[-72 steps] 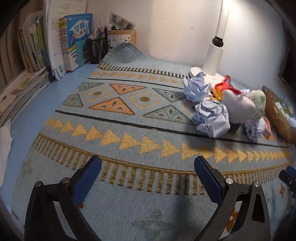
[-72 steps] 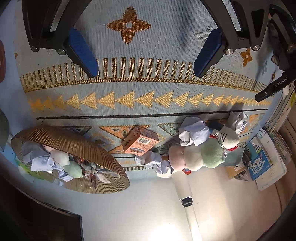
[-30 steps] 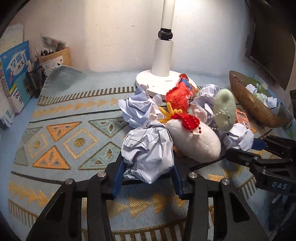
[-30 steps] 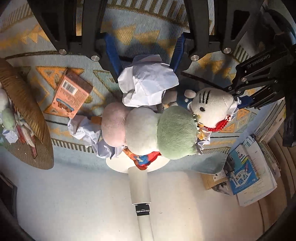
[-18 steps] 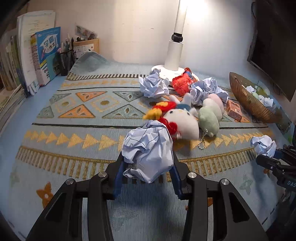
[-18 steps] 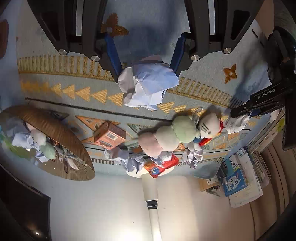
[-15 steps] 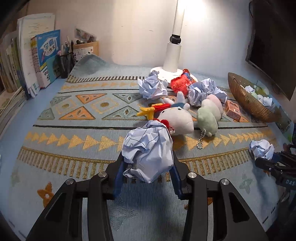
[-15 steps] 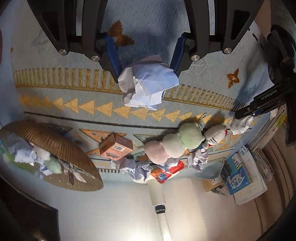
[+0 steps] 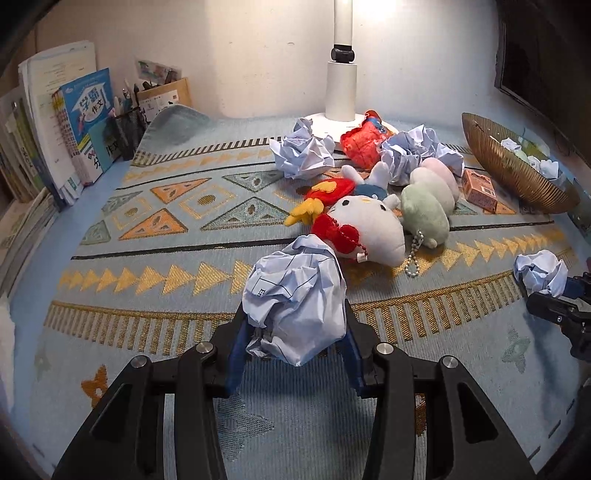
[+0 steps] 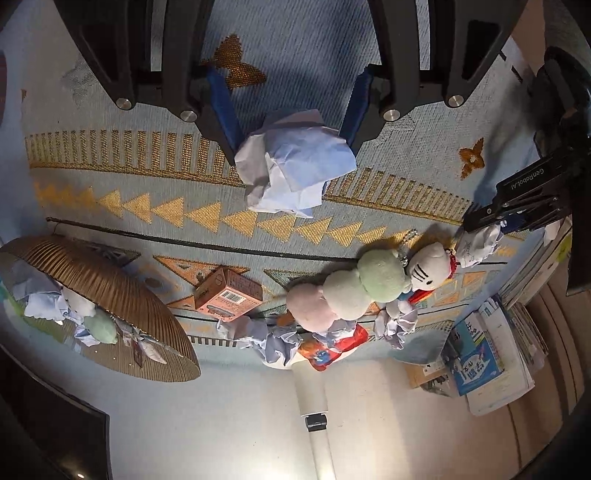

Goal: Organize objects
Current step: 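Grasp a paper ball with the left gripper while the right grasps another paper ball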

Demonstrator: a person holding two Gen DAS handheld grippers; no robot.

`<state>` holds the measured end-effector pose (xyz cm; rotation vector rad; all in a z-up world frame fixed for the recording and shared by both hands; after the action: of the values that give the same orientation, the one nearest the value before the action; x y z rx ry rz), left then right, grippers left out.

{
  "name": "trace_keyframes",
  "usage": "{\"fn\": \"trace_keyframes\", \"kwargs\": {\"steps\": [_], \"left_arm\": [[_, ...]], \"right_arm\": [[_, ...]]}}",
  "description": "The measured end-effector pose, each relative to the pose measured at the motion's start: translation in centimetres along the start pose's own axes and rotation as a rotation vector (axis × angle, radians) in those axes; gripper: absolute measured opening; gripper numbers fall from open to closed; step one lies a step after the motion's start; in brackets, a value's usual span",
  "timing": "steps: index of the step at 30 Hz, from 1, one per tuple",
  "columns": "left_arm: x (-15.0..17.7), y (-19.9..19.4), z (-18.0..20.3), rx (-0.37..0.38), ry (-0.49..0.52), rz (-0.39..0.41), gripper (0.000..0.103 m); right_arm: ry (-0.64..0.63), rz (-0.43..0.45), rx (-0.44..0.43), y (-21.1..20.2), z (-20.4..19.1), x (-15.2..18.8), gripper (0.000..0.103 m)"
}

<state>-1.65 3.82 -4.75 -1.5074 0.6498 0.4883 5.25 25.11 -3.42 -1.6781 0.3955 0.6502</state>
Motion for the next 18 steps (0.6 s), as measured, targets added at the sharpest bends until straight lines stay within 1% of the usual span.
{"fn": "trace_keyframes", "kwargs": {"steps": [8, 9, 12, 14, 15, 16, 17, 18], "left_arm": [[0.1, -0.1, 0.2, 0.001, -0.006, 0.000, 0.041], [0.1, -0.1, 0.2, 0.000, -0.007, 0.000, 0.041], [0.1, 0.0, 0.2, 0.001, -0.006, -0.001, 0.041], [-0.1, -0.3, 0.1, -0.002, -0.010, 0.005, 0.041], [-0.2, -0.6, 0.3, 0.012, -0.005, 0.017, 0.041], [-0.3, -1.1, 0.6, 0.037, 0.000, 0.030, 0.040], [-0.5, -1.5, 0.8, 0.051, -0.003, 0.036, 0.040], [-0.8, -2.0, 0.9, 0.051, -0.008, 0.044, 0.040]], "right_arm": [[0.000, -0.005, 0.001, 0.1, 0.0, 0.0, 0.052], [0.002, -0.006, -0.001, 0.2, 0.1, 0.0, 0.055], [0.014, -0.005, 0.002, 0.1, 0.2, 0.0, 0.061], [0.020, 0.010, 0.019, -0.2, 0.4, -0.1, 0.060], [0.024, 0.036, 0.031, -0.7, 0.6, -0.3, 0.060], [0.028, 0.077, 0.045, -1.5, 0.7, -0.5, 0.060], [0.026, 0.113, 0.041, -2.4, 0.7, -0.6, 0.056], [0.028, 0.127, 0.030, -2.8, 0.6, -0.6, 0.047]]}}
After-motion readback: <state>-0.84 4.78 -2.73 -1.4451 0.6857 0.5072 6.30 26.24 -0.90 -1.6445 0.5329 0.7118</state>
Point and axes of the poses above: each gripper's, at about its wrist camera, not at the fingertips, and y roughly the way its jaws point, z to its right, x to its underside, the point moved 8 cm from there along y, roughly the way its jaws point, and after that the axes turned 1 degree about y, right-handed, at the moved point
